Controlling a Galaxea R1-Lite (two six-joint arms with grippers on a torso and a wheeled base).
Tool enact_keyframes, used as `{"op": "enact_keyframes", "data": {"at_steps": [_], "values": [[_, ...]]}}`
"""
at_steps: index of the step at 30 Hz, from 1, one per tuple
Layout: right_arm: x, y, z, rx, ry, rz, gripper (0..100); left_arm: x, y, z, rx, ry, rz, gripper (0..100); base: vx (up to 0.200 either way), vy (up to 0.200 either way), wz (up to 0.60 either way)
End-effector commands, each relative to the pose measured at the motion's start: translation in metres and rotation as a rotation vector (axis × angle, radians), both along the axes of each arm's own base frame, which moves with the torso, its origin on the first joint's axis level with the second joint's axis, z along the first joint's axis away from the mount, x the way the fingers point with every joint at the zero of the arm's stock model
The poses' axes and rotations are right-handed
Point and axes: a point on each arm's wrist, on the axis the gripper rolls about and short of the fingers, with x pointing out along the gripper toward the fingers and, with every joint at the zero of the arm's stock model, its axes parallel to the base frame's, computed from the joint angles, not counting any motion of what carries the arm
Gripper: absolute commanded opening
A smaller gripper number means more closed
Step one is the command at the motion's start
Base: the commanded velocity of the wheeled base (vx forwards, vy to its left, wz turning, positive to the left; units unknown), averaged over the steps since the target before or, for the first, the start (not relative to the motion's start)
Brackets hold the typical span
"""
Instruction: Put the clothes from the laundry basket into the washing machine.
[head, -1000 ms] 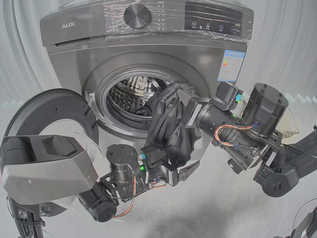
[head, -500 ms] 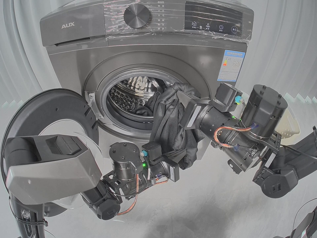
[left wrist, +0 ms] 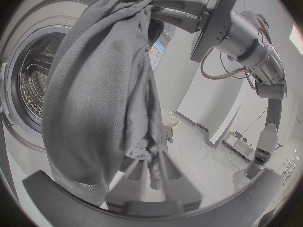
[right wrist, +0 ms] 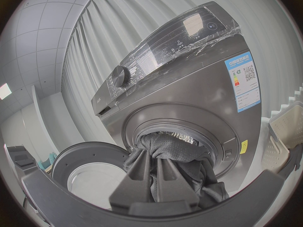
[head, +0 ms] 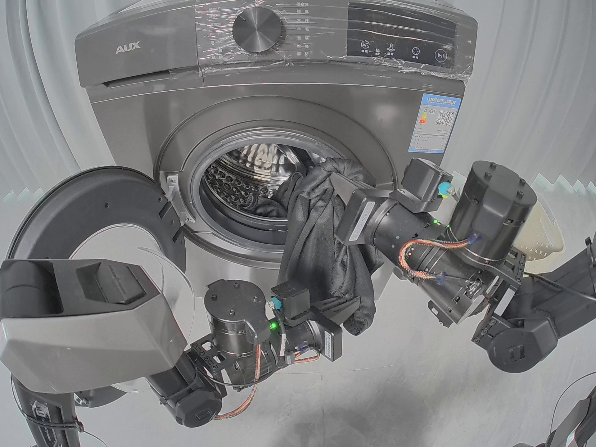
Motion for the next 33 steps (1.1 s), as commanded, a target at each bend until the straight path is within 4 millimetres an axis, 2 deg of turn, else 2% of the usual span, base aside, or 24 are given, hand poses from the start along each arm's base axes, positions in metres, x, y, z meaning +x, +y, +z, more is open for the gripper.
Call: {"op": "enact_keyframes", "data": {"at_steps": [1,6,13,19,20,28,33], "values": [[0.0,0.001,-0.001,0.0,0.0,0.001,0,-0.001,-0.001,0.0,0.001,0.001,-0.005,100,0.0,0.0,0.0],[0.0,0.001,0.0,0.005,-0.007,0.003,0,0.003,-0.006,-0.011,0.015,0.015,-0.004,100,0.0,0.0,0.0],[-0.002,0.002,0.0,0.005,-0.007,0.009,0,0.024,-0.016,-0.015,-0.006,-0.025,0.082,100,0.0,0.0,0.0],[-0.002,0.002,0.0,0.004,-0.006,0.007,0,0.03,-0.016,-0.012,-0.013,-0.047,0.14,100,0.0,0.0,0.0],[-0.002,0.002,-0.001,0.005,-0.004,0.008,0,0.031,-0.016,-0.012,-0.014,-0.048,0.146,0,0.0,0.0,0.0],[-0.003,0.002,-0.001,0.005,-0.004,0.009,0,0.033,-0.014,-0.01,-0.017,-0.053,0.158,0,0.0,0.0,0.0],[-0.002,0.002,-0.002,0.0,-0.001,0.006,0,0.03,-0.014,-0.002,-0.031,-0.068,0.152,0,0.0,0.0,0.0]]}}
